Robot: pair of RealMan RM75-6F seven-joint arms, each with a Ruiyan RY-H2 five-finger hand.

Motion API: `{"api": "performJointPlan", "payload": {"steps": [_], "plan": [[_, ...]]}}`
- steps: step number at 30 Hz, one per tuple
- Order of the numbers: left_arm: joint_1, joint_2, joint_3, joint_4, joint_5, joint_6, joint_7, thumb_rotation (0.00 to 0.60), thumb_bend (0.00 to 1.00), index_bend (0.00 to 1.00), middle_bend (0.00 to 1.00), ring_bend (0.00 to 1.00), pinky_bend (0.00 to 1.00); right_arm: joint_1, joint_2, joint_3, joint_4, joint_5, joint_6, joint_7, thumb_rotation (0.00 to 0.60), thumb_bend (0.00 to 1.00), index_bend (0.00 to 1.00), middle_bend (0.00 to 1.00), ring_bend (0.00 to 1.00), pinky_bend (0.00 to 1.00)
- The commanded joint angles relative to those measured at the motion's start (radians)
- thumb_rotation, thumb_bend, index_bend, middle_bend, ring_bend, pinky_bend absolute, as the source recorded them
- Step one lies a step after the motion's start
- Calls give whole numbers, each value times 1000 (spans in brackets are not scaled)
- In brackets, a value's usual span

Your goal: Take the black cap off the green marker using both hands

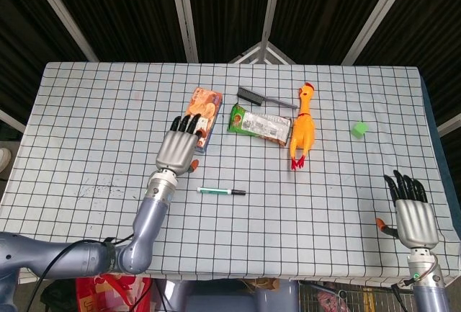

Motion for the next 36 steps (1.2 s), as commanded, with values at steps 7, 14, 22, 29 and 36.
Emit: {"api": "performJointPlan", "payload": {"steps": [7, 14, 22, 29, 36], "plan": [[-44, -9, 25, -113, -144, 116, 125, 600, 394, 313, 0, 0, 0, 9, 15, 12, 10, -5, 3, 9, 600, 215, 107, 3, 0, 74], [-52, -4, 45, -167, -220, 127, 136, 600, 394, 297, 0, 0, 0, 32, 21, 34, -4, -18, 12, -14, 600, 214, 107, 3, 0, 74], [-85, -17, 66, -172, -255, 129, 154, 600, 394, 323, 0, 0, 0, 65, 43, 63, -69, -1, -3, -77, 600, 215, 107, 3, 0, 74], [-104, -64, 107, -101, -253, 109, 142, 600, 394, 342, 0, 0, 0, 66, 44, 56, -84, 2, 0, -86, 600, 215, 108, 3, 0, 69], [-105, -133, 152, 10, -199, 56, 83, 600, 394, 364, 0, 0, 0, 53, 47, 47, -66, 4, 13, -59, 600, 214, 107, 3, 0, 69]]}}
